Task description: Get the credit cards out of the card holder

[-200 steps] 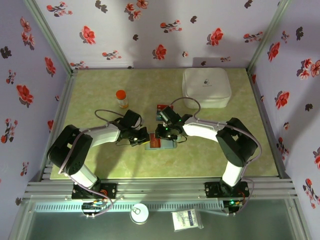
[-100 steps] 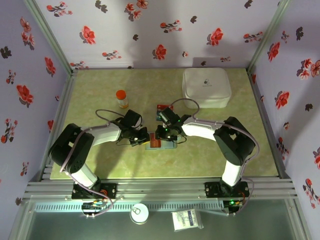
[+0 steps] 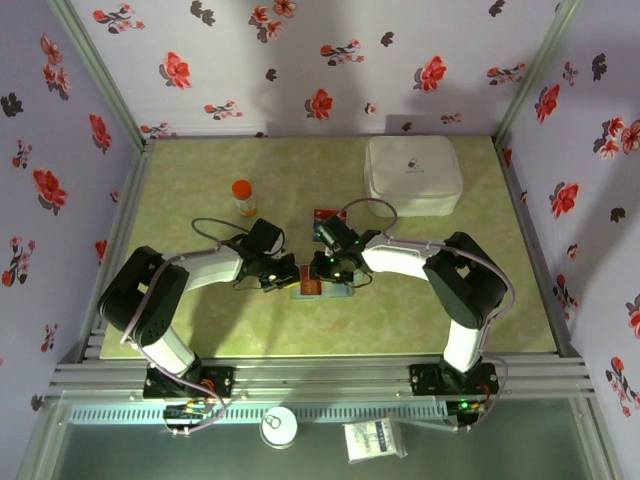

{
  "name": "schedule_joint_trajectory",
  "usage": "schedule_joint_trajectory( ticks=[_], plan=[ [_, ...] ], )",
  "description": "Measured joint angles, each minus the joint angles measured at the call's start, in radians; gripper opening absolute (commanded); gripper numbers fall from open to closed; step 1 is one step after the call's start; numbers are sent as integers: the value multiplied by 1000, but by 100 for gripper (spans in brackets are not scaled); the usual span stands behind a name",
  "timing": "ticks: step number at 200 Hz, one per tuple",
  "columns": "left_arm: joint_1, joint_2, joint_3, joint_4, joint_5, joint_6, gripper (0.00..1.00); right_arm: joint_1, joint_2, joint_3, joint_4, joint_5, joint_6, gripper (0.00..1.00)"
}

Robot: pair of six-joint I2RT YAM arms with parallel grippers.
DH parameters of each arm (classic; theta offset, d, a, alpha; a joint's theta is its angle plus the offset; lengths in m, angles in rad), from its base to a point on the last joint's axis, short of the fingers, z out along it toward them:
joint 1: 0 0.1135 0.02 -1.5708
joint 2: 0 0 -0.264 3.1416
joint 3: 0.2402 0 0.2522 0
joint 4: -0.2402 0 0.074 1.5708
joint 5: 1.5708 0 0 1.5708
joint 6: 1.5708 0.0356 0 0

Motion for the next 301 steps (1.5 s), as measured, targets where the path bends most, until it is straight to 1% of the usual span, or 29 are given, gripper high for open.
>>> schedule_joint_trajectory(
  ticks=[159, 227, 268, 301],
  plan=[
    [0, 14, 27, -33, 0, 4, 0, 0, 0, 0, -2, 5, 0, 32],
    [0, 19, 35, -45, -4, 4, 0, -2, -7, -2, -5, 8, 0, 36],
    [0, 22, 42, -56, -6, 8, 0, -6, -8, -23, 24, 2, 1, 35],
    [0, 26, 49, -66, -7, 15, 0, -24, -25, -71, 91, -35, 21, 33]
  ],
)
